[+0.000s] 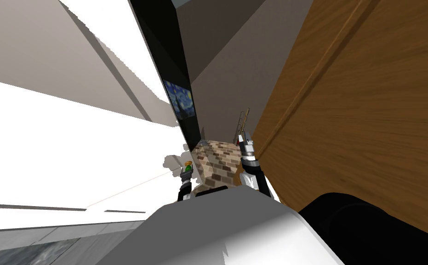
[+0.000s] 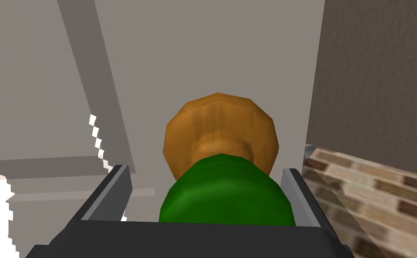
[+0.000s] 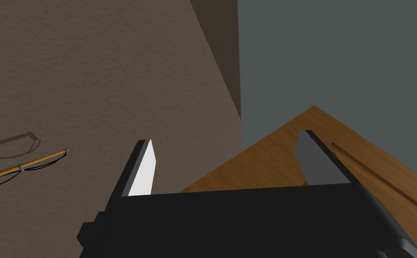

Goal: Push the door open

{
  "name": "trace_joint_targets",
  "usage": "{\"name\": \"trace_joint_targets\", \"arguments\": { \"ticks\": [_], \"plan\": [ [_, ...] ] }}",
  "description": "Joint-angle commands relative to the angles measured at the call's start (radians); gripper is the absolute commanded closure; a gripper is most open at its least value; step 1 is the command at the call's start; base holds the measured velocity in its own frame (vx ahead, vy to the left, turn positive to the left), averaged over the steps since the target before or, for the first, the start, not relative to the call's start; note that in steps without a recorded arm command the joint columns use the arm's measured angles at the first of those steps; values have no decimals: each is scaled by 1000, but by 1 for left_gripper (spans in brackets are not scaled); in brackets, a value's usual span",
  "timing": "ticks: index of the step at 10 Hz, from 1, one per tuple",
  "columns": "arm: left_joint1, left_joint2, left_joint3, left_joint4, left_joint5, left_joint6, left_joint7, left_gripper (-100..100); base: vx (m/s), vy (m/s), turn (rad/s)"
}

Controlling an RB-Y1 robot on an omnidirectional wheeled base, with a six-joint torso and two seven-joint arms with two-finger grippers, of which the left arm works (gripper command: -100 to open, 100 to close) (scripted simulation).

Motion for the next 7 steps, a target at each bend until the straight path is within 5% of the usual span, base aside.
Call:
{"name": "trace_joint_targets", "arguments": {
  "ticks": [1,5,6,7],
  "plan": [
    [-17,-4,29,18,11,-25,-2,100,187,-34,80],
    [-26,-57,68,29,27,-34,-21,100,193,-46,75],
    [-20,-53,57,29,22,-28,-19,100,86,-20,20],
    [-22,-25,75,27,32,-31,-24,100,110,-14,10]
  ]
}}
